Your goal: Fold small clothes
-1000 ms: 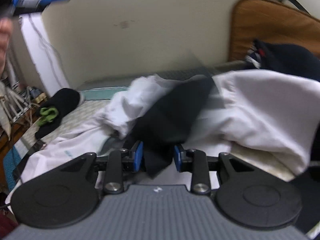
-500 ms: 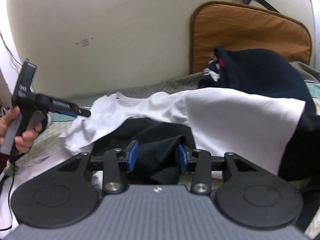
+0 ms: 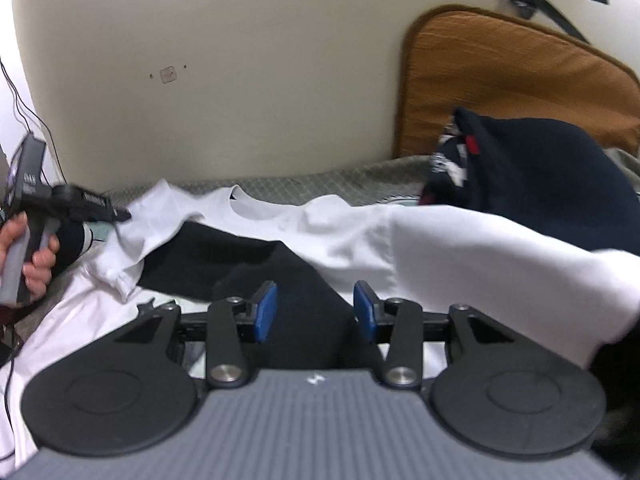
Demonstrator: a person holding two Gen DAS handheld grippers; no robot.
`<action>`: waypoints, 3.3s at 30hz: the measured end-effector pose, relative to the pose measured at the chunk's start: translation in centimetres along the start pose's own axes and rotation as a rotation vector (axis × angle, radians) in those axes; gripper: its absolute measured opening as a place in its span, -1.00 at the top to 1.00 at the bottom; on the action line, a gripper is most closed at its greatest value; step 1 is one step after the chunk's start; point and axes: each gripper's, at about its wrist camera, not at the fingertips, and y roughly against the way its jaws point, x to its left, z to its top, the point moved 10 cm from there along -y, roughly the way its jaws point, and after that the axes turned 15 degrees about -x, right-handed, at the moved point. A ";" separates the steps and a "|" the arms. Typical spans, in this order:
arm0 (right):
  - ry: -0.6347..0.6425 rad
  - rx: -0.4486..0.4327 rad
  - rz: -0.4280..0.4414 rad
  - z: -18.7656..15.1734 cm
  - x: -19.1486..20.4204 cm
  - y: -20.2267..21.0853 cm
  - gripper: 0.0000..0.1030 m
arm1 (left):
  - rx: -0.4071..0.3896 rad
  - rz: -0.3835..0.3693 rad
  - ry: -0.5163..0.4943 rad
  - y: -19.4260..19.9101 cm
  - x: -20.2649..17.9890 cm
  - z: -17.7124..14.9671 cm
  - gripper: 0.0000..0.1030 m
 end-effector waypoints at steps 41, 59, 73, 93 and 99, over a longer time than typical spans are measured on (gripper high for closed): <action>0.169 0.083 -0.048 5.3 -3.1 -6.5 0.26 | -0.105 0.113 0.032 0.4 1.7 -2.0 0.82; 0.230 0.140 -0.203 5.2 -4.4 -22.2 0.89 | -0.111 0.140 -0.019 0.4 1.1 -1.9 0.46; 0.018 -0.150 -0.185 11.2 -9.2 -0.2 0.26 | -0.129 0.126 0.062 0.9 2.8 -1.5 0.17; -0.025 -0.124 -0.504 -0.7 -15.7 14.7 -0.39 | -0.168 -0.201 -0.195 7.3 -10.9 -3.5 0.14; -0.001 -0.046 -0.446 0.8 -16.4 12.4 0.91 | -0.125 -0.190 -0.177 6.4 -10.3 -4.7 0.16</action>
